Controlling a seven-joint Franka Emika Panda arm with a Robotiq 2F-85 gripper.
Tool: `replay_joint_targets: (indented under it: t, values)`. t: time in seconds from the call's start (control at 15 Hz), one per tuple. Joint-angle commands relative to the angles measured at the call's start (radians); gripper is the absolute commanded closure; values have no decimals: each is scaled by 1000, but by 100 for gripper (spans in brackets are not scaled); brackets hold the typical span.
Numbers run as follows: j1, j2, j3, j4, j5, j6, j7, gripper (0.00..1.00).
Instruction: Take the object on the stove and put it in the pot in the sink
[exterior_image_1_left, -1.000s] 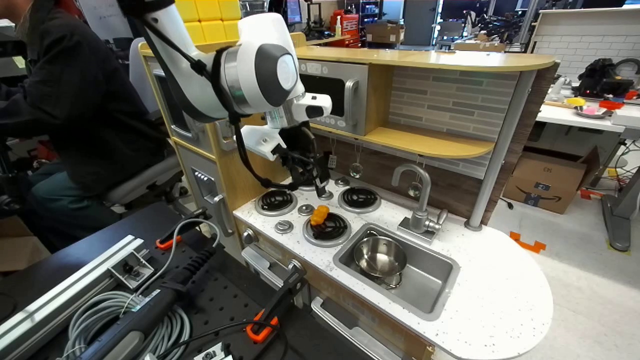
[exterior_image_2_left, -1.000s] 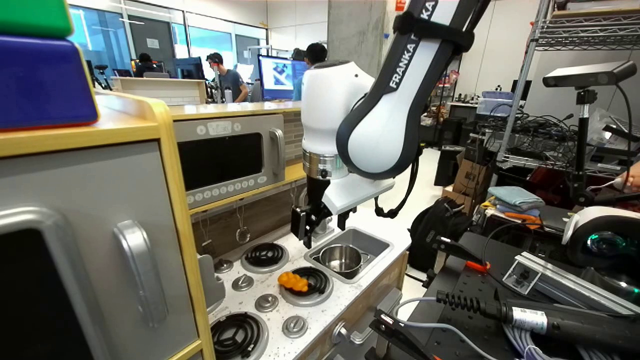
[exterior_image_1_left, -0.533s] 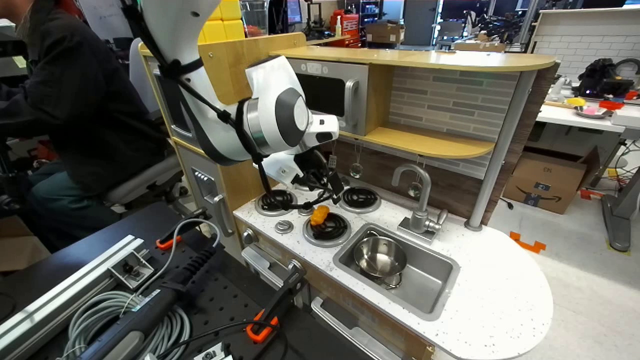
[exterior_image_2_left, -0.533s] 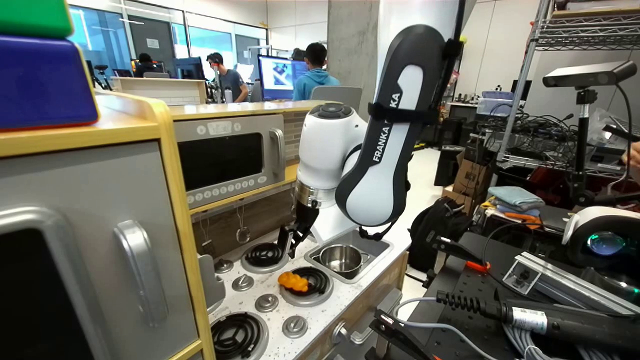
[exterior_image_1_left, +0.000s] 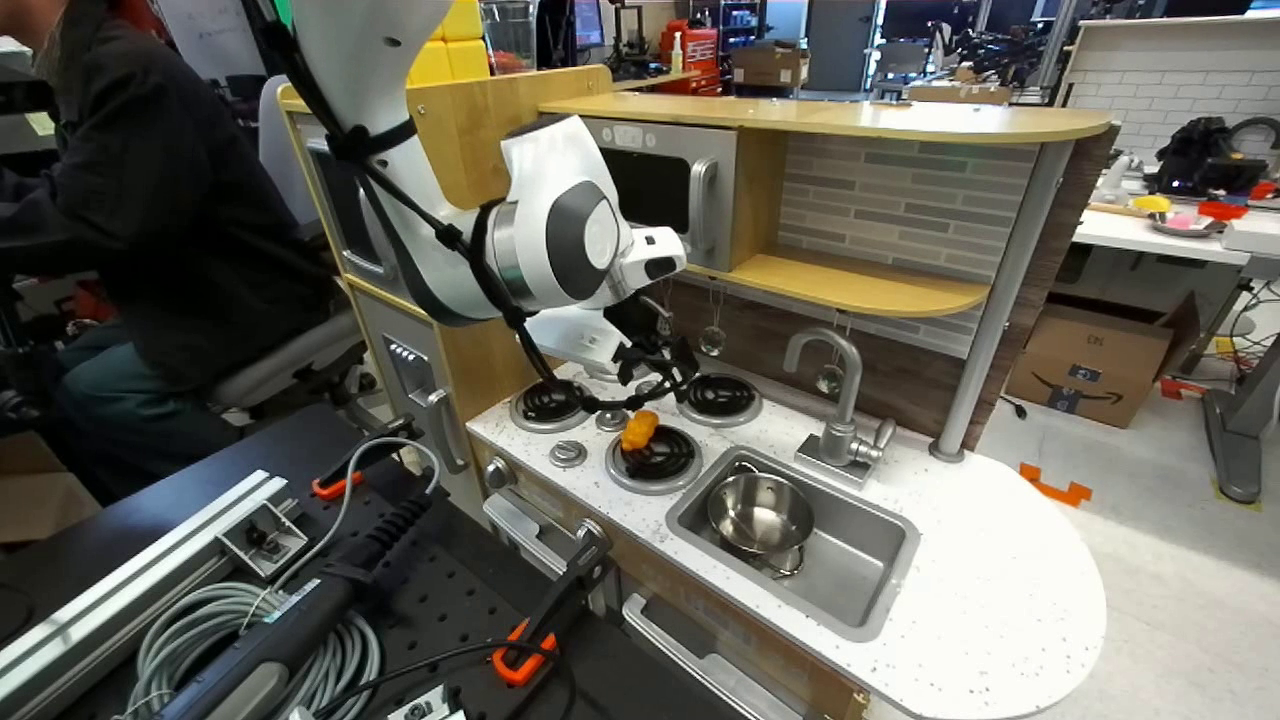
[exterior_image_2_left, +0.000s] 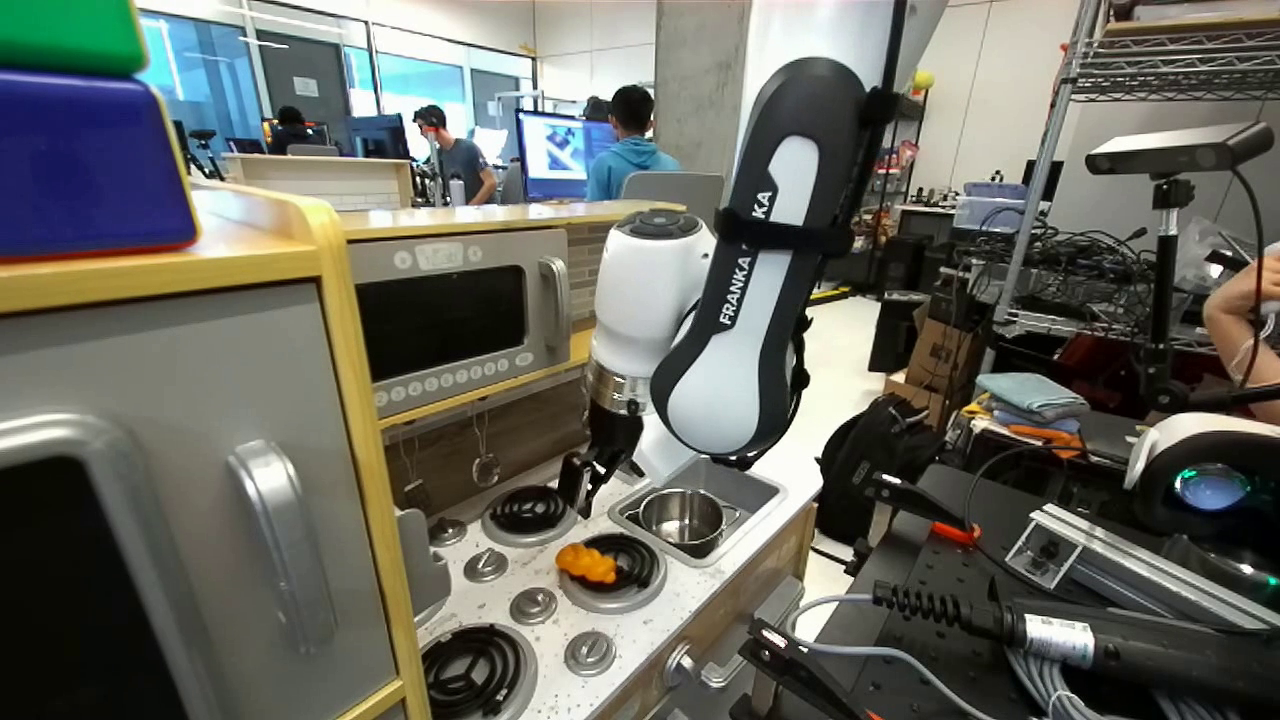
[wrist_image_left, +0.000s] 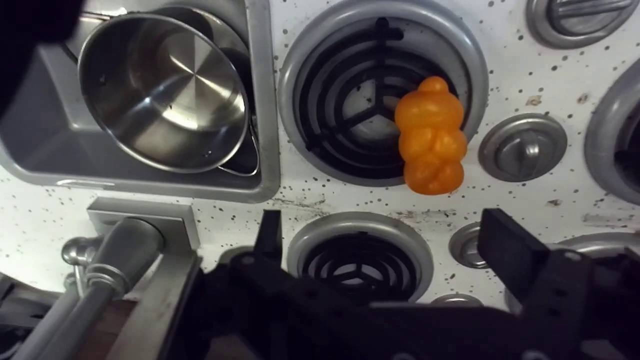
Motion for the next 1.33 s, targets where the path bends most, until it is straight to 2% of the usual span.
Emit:
replay_joint_targets:
  t: [0.0,0.13,0.27,0.33,0.4,0.47,0.6,0.93,1.07,1.27]
  values:
    - [-127,18,118,38,41,66,-266,0]
    - [-248,38,241,59,43,102,-386,0]
    - [-394,40,398,56,30,68,-494,0]
    - [-266,10,275,32,80,59,-437,0]
    - [-326,15,335,33,75,59,-477,0]
    - [-361,17,366,33,72,59,-499,0]
    - [-376,19,379,33,71,59,-510,0]
    - [-43,29,88,87,165,-106,-368,0]
    - [23,45,48,109,162,-182,-318,0]
    - [56,70,60,153,153,-290,-256,0]
